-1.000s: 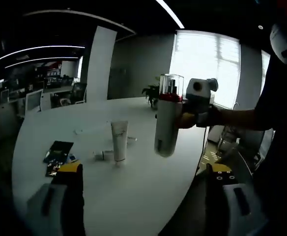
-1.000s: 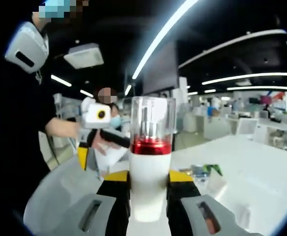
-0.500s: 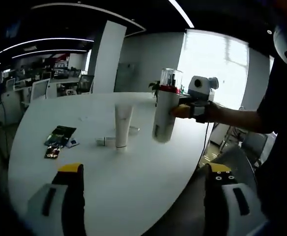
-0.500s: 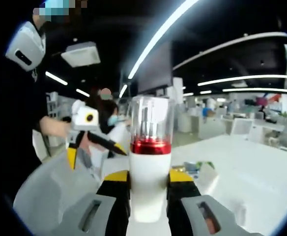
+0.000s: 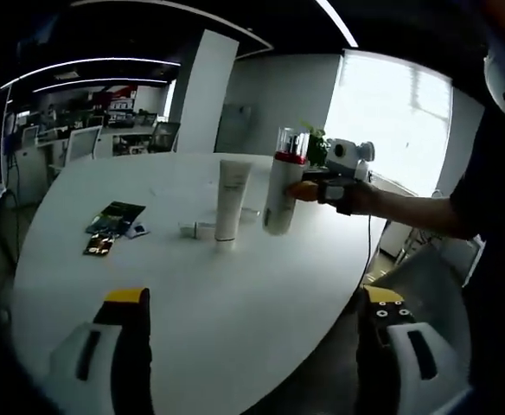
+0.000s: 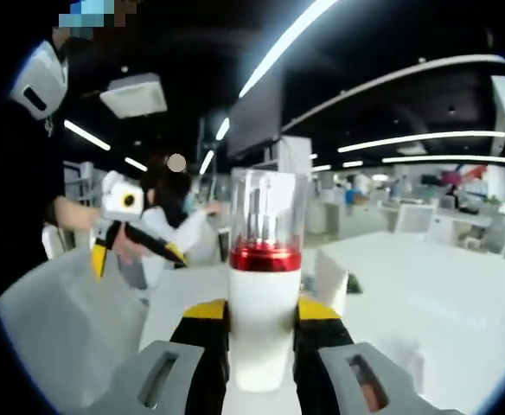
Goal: Arrange the skincare products in the storage area until every visible bottle or jar stands upright without overlapping.
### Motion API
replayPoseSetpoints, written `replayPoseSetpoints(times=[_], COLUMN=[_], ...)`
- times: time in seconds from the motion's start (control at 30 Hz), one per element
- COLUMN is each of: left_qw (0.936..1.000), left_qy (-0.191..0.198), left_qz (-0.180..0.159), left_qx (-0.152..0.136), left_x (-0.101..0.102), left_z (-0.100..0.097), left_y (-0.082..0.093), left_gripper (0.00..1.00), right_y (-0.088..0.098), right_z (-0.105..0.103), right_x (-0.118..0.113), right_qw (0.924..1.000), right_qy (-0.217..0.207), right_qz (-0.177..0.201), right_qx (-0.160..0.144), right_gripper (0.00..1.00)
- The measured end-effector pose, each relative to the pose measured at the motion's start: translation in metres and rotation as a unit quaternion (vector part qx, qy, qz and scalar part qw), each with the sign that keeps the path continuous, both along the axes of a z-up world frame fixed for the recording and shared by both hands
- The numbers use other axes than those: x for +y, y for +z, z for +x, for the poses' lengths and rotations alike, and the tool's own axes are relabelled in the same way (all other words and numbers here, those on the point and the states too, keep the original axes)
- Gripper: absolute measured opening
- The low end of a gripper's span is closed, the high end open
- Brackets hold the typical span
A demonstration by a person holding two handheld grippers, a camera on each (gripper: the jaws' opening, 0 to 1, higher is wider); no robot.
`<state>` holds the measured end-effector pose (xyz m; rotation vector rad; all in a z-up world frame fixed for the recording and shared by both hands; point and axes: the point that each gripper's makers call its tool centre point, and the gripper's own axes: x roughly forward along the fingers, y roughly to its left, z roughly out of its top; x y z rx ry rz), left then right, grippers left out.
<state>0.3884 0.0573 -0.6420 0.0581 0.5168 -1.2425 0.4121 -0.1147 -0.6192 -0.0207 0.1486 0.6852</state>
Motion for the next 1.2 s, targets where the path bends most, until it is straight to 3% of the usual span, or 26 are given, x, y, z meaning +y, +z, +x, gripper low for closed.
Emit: replayPoseSetpoints(times=[0.57, 1.0, 1.2], left_qw=[0.9997, 0.9995, 0.9991], left_qy=[0.014, 0.003, 0.005], left_qz=[0.018, 0.03, 0.04], left_qx=[0.003, 0.005, 0.009], left_x=[0.005, -0.005, -0.003], left_z=[0.012, 0.013, 0.014], left_y=[-0.023, -0.03, -0.037], left_gripper=[0.93, 0.93, 0.93], right_y=[-0.057, -0.081, -0.085], right_z=[0.017, 0.027, 0.034], right_x=[-0.02, -0.031, -0.039], right_qw=[0.9996, 0.9997, 0.9998], right_qy=[-0.01, -0.008, -0.013], right_qz=[-0.024, -0.018, -0.012], right_qx=[0.008, 0.012, -0.001], right_gripper=[0.19, 0.19, 0.19])
